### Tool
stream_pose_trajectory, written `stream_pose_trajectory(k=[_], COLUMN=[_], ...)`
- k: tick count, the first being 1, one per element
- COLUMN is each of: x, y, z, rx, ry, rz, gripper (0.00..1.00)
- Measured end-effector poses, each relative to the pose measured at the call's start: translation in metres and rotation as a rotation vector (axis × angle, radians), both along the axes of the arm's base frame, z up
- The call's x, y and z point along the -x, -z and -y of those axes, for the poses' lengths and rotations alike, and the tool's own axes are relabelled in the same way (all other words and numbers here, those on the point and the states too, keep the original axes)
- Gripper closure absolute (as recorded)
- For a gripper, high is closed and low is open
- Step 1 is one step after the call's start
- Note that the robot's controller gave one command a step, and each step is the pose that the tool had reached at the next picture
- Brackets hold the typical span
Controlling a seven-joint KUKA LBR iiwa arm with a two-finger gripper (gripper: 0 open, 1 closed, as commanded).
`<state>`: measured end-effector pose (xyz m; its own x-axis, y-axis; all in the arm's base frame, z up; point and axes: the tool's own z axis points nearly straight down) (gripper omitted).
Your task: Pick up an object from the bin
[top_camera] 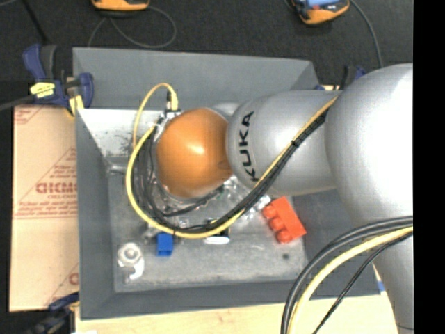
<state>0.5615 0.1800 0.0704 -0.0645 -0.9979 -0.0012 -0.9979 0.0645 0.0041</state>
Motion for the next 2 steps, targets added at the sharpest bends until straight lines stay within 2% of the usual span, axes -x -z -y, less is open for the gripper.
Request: stream_pose_trajectory(k=[1,2], x=[-0.001,-0.004], y=[-0.010,-0.091], z=[-0.001,-0.001], rx=[-0.004,-0.002], ry=[0.006,0.011], rz=[0.007,0.014], gripper=[1.00,1.00])
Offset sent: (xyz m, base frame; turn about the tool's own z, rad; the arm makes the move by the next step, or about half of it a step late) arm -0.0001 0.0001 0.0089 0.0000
